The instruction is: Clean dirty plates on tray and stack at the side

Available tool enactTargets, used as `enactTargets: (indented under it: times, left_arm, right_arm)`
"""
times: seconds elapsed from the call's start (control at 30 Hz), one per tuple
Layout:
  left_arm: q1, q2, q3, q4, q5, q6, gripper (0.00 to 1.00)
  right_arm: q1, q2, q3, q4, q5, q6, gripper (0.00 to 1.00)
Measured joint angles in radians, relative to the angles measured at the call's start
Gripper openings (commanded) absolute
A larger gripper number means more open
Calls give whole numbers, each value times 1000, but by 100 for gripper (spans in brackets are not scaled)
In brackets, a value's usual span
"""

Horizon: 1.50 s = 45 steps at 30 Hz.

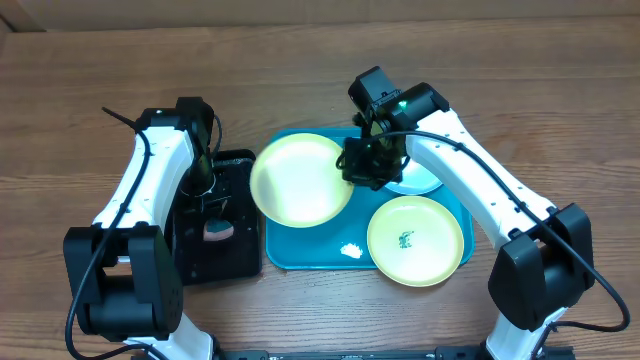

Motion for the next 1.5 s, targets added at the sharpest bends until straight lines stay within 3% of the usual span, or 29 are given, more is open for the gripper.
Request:
enactTargets:
  times: [0.17,0.53,0.87,1.2,1.5]
  left_arm:
    - [0,0,0,0,0,1,4]
    - [0,0,0,0,3,1,4]
    - [0,0,0,0,4,1,4]
    - [0,0,0,1,4,4,4]
    - [0,0,0,7,7,4,4]
  right_arm:
    - [-16,0,0,85,-111,34,4]
    - [-101,0,0,346,-161,134,4]
    - [-105,0,0,276,161,149,4]
    - [-104,-10,0,141,491,14,4]
    - [-29,-210,0,43,710,-90,4]
